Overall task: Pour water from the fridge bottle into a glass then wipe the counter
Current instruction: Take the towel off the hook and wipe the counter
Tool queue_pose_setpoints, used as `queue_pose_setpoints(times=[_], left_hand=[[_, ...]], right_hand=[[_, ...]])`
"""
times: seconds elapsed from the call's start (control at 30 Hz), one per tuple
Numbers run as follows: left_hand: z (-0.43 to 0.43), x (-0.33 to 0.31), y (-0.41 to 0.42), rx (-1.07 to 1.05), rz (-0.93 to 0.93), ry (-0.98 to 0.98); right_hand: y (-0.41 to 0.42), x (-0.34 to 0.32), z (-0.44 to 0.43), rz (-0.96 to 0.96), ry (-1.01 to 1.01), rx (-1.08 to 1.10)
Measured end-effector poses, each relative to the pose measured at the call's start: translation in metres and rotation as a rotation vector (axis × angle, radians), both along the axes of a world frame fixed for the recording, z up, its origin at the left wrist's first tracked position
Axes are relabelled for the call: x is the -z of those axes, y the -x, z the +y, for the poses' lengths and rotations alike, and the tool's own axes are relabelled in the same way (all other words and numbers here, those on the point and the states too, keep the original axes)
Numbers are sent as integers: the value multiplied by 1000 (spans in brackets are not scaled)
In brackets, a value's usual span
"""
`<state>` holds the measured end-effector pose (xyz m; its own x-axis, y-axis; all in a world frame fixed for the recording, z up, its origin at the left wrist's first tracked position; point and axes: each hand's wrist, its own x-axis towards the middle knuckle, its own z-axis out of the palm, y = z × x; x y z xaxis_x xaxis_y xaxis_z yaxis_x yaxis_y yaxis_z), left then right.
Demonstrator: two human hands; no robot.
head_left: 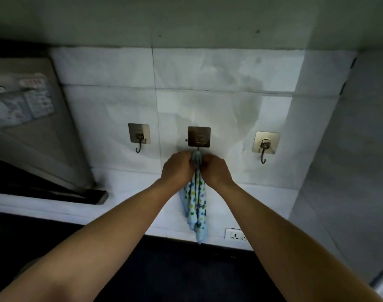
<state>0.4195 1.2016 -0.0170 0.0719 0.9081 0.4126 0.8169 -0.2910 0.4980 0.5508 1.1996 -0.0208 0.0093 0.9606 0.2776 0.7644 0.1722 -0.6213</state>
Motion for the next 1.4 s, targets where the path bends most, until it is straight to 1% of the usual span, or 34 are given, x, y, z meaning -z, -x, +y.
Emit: queue_pose_setpoints(times=[0.13,0.23,0.33,0.53,0.6,0.77,0.83,0.9,1.03,1.17,1.3,1.4], left_hand=[[-3,-10,12,16,27,-47],[-8,-19,23,61,67,-89],[-18,-34,26,123,110,-152],[-39,-75,26,180,82,-313],[-49,-85,30,207,67,-331],[-84,-88,42,245,63,-309],[-102,-80,50,270,80,-298],[-119,-69,57,290,98,-286],[-151,-32,73,354,79,-171],[-179,21,89,354,71,-39],[-203,79,99,351,23,129],[-223,130,103,345,10,206]], right_hand=[[-16,-2,-8,54,-56,47],[-31,-9,-17,48,-108,63],[-37,-26,-30,24,-176,46],[-43,-70,-54,89,-329,53],[-43,-79,-68,110,-364,50],[-36,-84,-109,149,-370,1],[-31,-75,-128,154,-347,-3],[-27,-59,-146,210,-281,-18],[-17,-12,-177,269,-142,-37],[-5,47,-202,322,0,-41],[5,100,-223,374,177,-54],[14,147,-240,356,224,8]])
